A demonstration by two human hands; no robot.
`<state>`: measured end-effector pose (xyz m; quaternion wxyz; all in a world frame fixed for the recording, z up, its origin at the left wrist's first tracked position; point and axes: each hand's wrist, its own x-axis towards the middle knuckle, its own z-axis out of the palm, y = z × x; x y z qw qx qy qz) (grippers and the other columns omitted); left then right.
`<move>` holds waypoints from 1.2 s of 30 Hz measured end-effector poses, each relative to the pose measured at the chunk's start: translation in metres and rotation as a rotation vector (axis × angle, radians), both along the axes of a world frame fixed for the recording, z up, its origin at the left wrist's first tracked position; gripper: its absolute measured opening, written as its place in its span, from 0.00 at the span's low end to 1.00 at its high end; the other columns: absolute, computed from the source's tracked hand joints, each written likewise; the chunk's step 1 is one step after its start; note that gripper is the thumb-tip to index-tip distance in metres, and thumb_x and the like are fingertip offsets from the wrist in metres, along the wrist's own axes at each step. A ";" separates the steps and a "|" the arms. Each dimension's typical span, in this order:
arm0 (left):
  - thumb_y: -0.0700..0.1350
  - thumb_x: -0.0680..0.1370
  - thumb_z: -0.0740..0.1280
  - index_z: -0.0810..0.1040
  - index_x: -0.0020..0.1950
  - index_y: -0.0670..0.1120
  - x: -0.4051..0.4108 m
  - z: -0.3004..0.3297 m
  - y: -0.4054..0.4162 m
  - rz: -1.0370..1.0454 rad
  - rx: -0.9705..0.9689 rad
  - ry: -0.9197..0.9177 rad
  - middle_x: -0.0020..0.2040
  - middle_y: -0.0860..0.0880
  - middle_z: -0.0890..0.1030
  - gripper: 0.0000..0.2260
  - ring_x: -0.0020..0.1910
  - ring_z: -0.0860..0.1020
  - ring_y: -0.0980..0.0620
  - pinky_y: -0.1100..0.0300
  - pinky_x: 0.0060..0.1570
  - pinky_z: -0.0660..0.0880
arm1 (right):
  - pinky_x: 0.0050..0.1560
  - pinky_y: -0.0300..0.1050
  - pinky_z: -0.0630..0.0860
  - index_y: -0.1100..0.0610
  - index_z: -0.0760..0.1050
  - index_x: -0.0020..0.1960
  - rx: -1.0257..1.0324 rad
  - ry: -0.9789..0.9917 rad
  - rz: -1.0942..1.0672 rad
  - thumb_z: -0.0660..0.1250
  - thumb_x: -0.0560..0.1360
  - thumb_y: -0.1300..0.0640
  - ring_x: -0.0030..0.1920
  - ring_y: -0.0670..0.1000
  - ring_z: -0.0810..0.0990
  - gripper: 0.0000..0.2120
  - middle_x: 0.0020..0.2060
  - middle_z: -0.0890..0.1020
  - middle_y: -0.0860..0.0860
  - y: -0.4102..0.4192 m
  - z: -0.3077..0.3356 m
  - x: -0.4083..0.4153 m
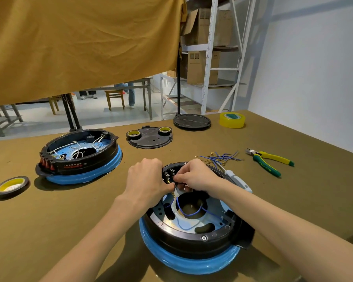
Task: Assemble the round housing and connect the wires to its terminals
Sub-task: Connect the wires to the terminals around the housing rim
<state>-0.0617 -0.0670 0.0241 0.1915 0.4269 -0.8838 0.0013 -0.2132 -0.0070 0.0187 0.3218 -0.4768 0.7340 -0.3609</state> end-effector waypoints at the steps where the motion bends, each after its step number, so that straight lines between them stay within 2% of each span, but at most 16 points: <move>1: 0.64 0.71 0.75 0.80 0.43 0.51 0.000 0.000 -0.001 -0.005 0.006 0.002 0.36 0.54 0.79 0.17 0.35 0.78 0.55 0.61 0.30 0.67 | 0.29 0.37 0.75 0.70 0.83 0.48 0.002 -0.001 0.003 0.69 0.80 0.63 0.24 0.45 0.76 0.10 0.31 0.82 0.55 0.000 0.001 0.000; 3: 0.63 0.71 0.74 0.78 0.47 0.50 0.000 -0.002 -0.002 -0.023 0.035 0.007 0.42 0.53 0.79 0.18 0.39 0.77 0.53 0.60 0.32 0.65 | 0.30 0.37 0.75 0.70 0.83 0.48 0.003 -0.010 0.003 0.69 0.80 0.63 0.24 0.45 0.76 0.10 0.31 0.82 0.55 0.000 0.001 0.001; 6: 0.61 0.73 0.73 0.75 0.57 0.49 0.001 -0.006 -0.004 -0.072 0.138 0.029 0.53 0.51 0.76 0.21 0.48 0.77 0.49 0.58 0.42 0.70 | 0.30 0.37 0.75 0.69 0.84 0.48 0.000 -0.003 -0.003 0.69 0.79 0.63 0.25 0.45 0.76 0.09 0.32 0.82 0.55 0.000 0.001 0.000; 9: 0.61 0.73 0.73 0.78 0.53 0.51 0.001 -0.006 -0.006 -0.097 0.148 0.034 0.48 0.52 0.73 0.17 0.44 0.76 0.50 0.57 0.38 0.69 | 0.30 0.36 0.75 0.68 0.84 0.48 0.000 0.018 -0.010 0.69 0.79 0.63 0.24 0.44 0.76 0.09 0.32 0.82 0.54 0.000 -0.001 0.000; 14: 0.62 0.72 0.73 0.78 0.46 0.52 0.000 -0.005 -0.007 -0.113 0.094 0.025 0.43 0.53 0.72 0.15 0.42 0.75 0.51 0.57 0.35 0.65 | 0.29 0.34 0.74 0.67 0.85 0.47 0.007 0.027 -0.013 0.69 0.79 0.62 0.24 0.43 0.77 0.09 0.31 0.82 0.53 -0.001 -0.003 -0.001; 18: 0.64 0.73 0.72 0.79 0.47 0.51 -0.001 -0.004 -0.007 -0.121 0.008 -0.015 0.42 0.54 0.72 0.17 0.41 0.75 0.51 0.56 0.38 0.67 | 0.30 0.35 0.75 0.66 0.85 0.46 0.014 0.044 -0.016 0.70 0.79 0.62 0.24 0.43 0.77 0.08 0.31 0.83 0.52 -0.003 -0.003 -0.001; 23: 0.62 0.72 0.73 0.81 0.56 0.52 0.001 -0.004 -0.003 -0.137 -0.042 0.050 0.47 0.55 0.78 0.18 0.45 0.77 0.53 0.57 0.44 0.74 | 0.31 0.35 0.75 0.65 0.85 0.46 0.010 0.054 -0.018 0.70 0.79 0.62 0.25 0.43 0.78 0.08 0.31 0.83 0.52 -0.002 -0.003 -0.001; 27: 0.63 0.73 0.73 0.82 0.53 0.52 -0.002 -0.001 -0.003 -0.122 -0.087 -0.010 0.45 0.54 0.77 0.17 0.43 0.77 0.52 0.55 0.46 0.75 | 0.34 0.37 0.76 0.64 0.85 0.46 0.004 0.076 -0.019 0.69 0.79 0.62 0.26 0.44 0.78 0.08 0.31 0.83 0.52 -0.002 -0.002 0.000; 31: 0.65 0.73 0.71 0.82 0.49 0.53 -0.003 0.000 -0.005 -0.110 -0.133 -0.067 0.42 0.55 0.77 0.16 0.42 0.76 0.52 0.55 0.47 0.70 | 0.35 0.39 0.77 0.65 0.85 0.45 -0.012 0.105 -0.014 0.69 0.79 0.62 0.27 0.46 0.78 0.09 0.31 0.83 0.53 -0.002 -0.003 0.001; 36: 0.66 0.72 0.70 0.83 0.48 0.55 -0.003 -0.001 -0.007 -0.105 -0.131 -0.053 0.42 0.56 0.77 0.16 0.42 0.76 0.52 0.54 0.49 0.71 | 0.41 0.45 0.81 0.65 0.85 0.45 -0.038 0.162 0.014 0.69 0.79 0.61 0.31 0.49 0.80 0.09 0.33 0.84 0.55 -0.002 -0.003 0.000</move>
